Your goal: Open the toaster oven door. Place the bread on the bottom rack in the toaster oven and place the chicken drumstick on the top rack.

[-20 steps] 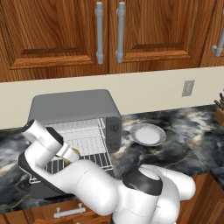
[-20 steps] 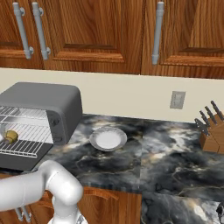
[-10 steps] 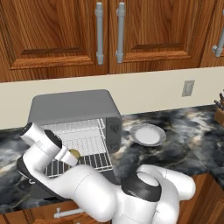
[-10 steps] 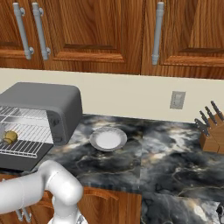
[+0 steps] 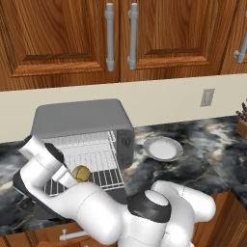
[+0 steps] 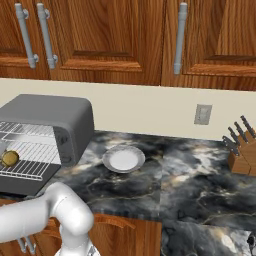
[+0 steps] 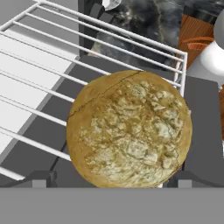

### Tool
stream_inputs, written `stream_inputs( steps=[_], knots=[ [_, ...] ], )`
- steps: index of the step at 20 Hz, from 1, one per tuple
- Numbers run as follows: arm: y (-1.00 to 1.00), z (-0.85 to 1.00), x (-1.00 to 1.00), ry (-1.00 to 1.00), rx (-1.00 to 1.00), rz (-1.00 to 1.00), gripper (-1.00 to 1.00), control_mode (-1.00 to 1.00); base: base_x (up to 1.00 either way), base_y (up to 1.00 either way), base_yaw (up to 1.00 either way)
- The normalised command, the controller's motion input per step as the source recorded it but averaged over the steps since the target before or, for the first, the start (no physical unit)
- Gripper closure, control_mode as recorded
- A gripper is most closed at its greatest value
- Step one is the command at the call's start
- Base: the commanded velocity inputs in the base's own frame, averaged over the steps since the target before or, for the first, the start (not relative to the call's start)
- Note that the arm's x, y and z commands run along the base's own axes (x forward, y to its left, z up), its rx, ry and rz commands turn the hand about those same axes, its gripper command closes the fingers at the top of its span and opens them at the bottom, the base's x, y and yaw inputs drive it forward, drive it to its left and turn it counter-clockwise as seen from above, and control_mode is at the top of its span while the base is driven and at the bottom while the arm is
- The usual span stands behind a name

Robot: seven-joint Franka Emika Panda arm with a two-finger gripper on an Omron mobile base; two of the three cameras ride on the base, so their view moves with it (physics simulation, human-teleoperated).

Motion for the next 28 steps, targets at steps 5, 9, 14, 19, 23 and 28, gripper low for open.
stream_inputs(
  steps=[5,9,14,19,23,28],
  knots=[
    [0.34,-0.94,-0.54,0.00,-0.01,-0.04,-1.00,-1.00,0.00,0.00,0.00],
    [0.19,-0.94,-0.46,0.04,0.00,0.02,-1.00,-1.00,0.00,0.00,0.00],
    [0.04,-0.64,-0.40,0.23,0.05,0.07,-1.00,-1.00,0.00,0.00,0.00],
    [0.02,-0.06,-0.51,0.21,0.10,0.20,-1.00,-1.00,0.00,0.00,0.00],
    [0.05,-0.07,-0.64,0.02,0.03,0.26,-1.00,-1.00,0.00,0.00,0.00],
    [0.04,0.04,-0.49,-0.01,0.08,0.28,-1.00,-1.00,0.00,0.00,0.00]
  ],
)
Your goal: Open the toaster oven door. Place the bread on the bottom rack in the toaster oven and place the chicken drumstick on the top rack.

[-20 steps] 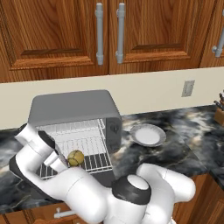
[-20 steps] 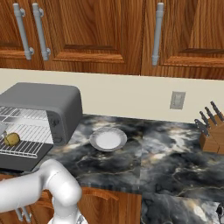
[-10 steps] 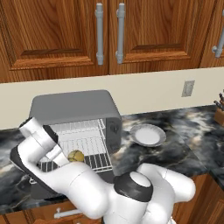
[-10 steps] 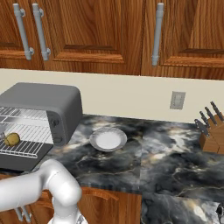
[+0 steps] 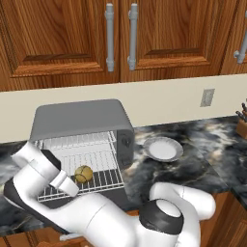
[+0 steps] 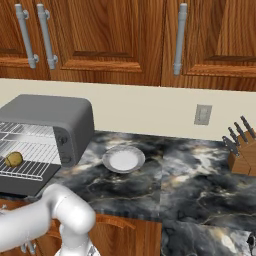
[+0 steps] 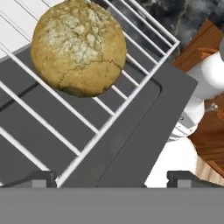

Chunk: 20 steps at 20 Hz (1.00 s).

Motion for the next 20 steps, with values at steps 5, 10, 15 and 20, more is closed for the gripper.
stream_inputs(
  steps=[5,10,15,20],
  knots=[
    [-0.03,0.19,-0.46,0.07,0.21,0.42,-1.00,-1.00,0.00,0.00,0.00],
    [-0.04,0.12,-0.21,0.21,0.24,0.45,-1.00,-1.00,0.00,0.00,0.00],
    [-0.11,-0.02,-0.11,0.11,0.24,0.56,-1.00,-1.00,0.00,0.00,0.00],
    [-0.16,-0.04,0.00,0.01,0.08,0.51,-1.00,-1.00,0.00,0.00,0.00]
  ],
)
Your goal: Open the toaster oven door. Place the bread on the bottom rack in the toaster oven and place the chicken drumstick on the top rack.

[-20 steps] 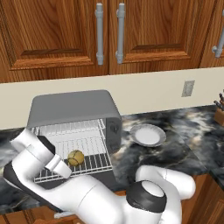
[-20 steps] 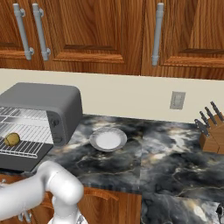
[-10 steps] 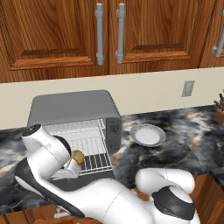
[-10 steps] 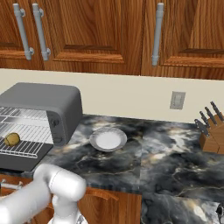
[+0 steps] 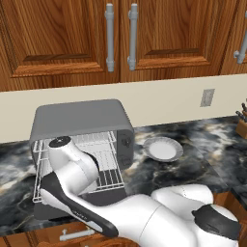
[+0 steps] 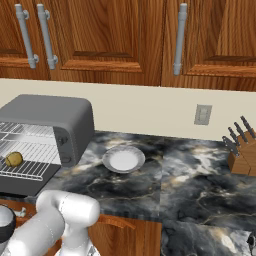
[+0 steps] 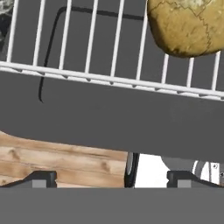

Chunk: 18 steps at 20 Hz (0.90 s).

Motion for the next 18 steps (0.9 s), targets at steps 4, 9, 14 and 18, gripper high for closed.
stream_inputs(
  steps=[4,9,14,18],
  knots=[
    [-0.16,-0.02,0.00,0.00,0.06,0.32,-1.00,-1.00,0.00,0.00,0.00],
    [-0.08,-0.06,-0.01,-0.08,0.14,0.13,-1.00,-1.00,0.00,0.00,0.00],
    [-0.03,-0.08,0.00,-0.15,0.23,-0.01,-1.00,-1.00,0.00,0.00,0.00],
    [0.00,-0.14,0.02,-0.14,0.17,-0.07,-1.00,-1.00,0.00,0.00,0.00]
  ],
)
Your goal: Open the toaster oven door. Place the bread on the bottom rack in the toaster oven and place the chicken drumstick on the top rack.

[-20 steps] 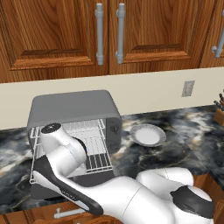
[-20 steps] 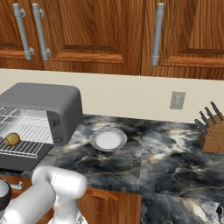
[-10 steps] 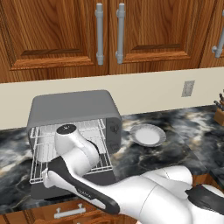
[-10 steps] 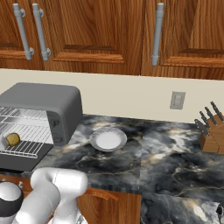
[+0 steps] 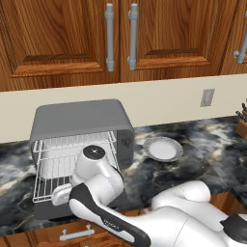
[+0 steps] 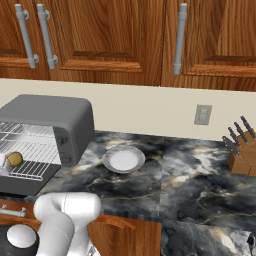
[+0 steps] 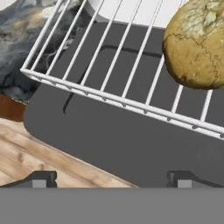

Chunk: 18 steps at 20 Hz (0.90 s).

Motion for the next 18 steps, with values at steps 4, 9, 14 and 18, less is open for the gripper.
stream_inputs(
  steps=[4,9,14,18],
  knots=[
    [0.00,-0.10,0.03,-0.01,0.09,-0.10,-1.00,-1.00,0.00,0.00,0.00],
    [0.00,-0.03,0.15,0.00,0.03,-0.08,-1.00,-1.00,0.00,0.00,0.00],
    [0.00,0.01,0.19,0.03,0.00,-0.05,-1.00,-1.00,0.00,0.00,0.00],
    [-0.01,0.02,0.18,0.05,0.00,-0.03,-1.00,-1.00,0.00,0.00,0.00]
  ],
)
